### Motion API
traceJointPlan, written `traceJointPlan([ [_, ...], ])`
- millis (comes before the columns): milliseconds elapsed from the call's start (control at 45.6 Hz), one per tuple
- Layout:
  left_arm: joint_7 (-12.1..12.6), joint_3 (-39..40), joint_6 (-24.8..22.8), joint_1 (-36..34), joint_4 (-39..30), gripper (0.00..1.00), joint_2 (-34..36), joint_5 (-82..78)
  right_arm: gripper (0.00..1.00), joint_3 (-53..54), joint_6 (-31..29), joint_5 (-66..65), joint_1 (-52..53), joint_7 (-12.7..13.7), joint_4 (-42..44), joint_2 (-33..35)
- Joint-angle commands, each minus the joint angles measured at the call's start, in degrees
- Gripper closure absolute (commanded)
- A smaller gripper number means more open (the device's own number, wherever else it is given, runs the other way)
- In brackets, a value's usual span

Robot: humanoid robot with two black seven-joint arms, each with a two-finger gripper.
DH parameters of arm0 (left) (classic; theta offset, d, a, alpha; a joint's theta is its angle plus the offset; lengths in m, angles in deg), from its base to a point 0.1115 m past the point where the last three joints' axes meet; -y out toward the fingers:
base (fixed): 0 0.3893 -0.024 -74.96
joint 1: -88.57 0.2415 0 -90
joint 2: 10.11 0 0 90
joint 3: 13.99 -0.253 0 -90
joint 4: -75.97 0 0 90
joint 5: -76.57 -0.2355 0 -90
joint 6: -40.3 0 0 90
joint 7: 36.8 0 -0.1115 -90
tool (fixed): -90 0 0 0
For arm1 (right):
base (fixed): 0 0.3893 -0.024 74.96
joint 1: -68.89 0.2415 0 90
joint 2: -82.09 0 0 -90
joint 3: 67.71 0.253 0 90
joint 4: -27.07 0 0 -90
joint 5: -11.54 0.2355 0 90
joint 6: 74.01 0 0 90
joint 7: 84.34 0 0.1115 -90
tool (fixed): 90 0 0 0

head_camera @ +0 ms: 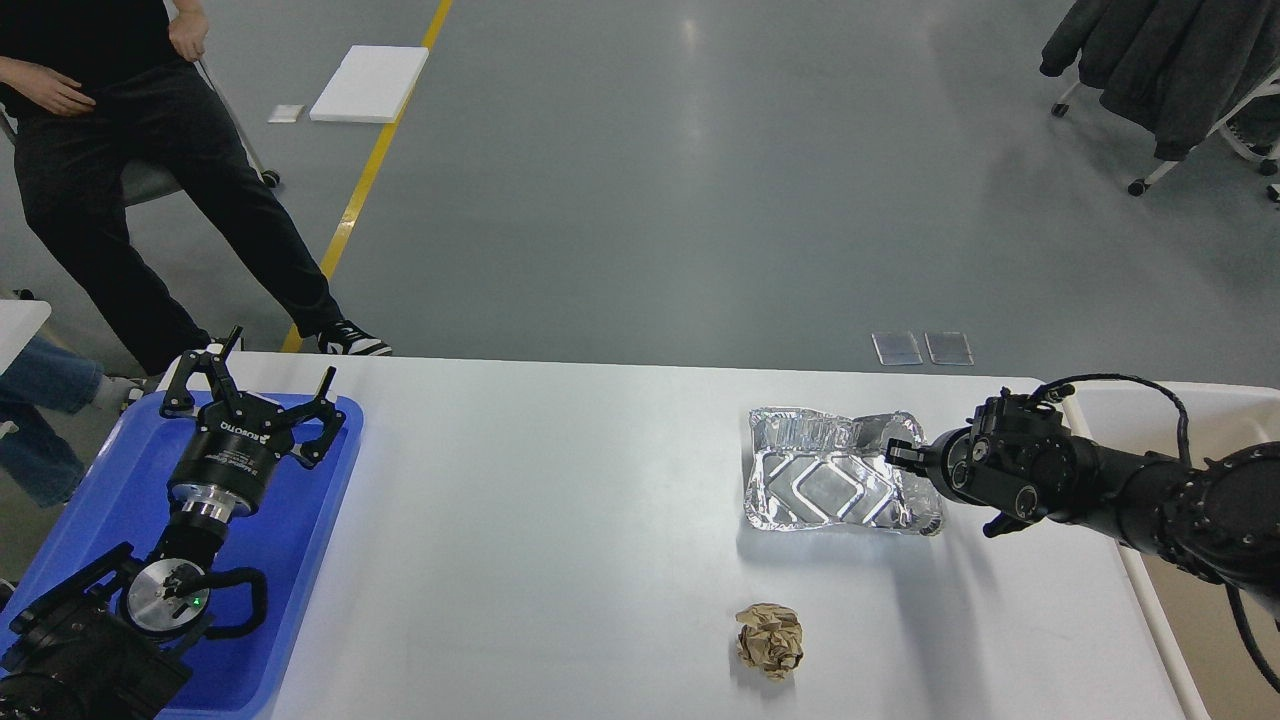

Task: Tidy desktop
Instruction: 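Close the right gripper on the foil tray edge, then lift the foil tray with the right gripper toward the bin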

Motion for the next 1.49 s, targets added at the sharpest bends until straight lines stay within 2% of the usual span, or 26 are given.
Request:
traceJointPlan([
  [0,0.08,0.0,0.01,0.0,0.0,0.01,0.0,0.0,0.82,0.93,-0.05,-0.16,-0.45,-0.4,0.0,-0.03],
  [44,0.0,0.0,0.01,0.0,0.0,0.01,0.0,0.0,0.89,0.93,-0.05,-0.08,-0.45,-0.4,0.0,-0.03],
  [110,0.0,0.0,0.01,0.0,0.0,0.01,0.0,0.0,0.92,1.02,-0.14,0.1,-0.45,-0.4,-0.09,-0.03],
  [176,0.0,0.0,0.01,0.0,0.0,0.01,0.0,0.0,1.0,1.72,-0.49,0.63,-0.53,-0.4,-0.09,-0.11],
  [571,0.08,0.0,0.01,0.0,0.0,0.01,0.0,0.0,1.0,3.66,-0.76,0.36,1.57,-0.93,-4.03,1.02],
  [966,0.08,0.0,0.01,0.0,0.0,0.01,0.0,0.0,1.0,2.96,-1.54,-0.25,12.12,-1.19,-18.36,12.36],
  [1471,0.17,0.0,0.01,0.0,0.0,0.01,0.0,0.0,1.0,0.76,-16.57,-7.9,33.12,-1.1,-37.52,25.72],
])
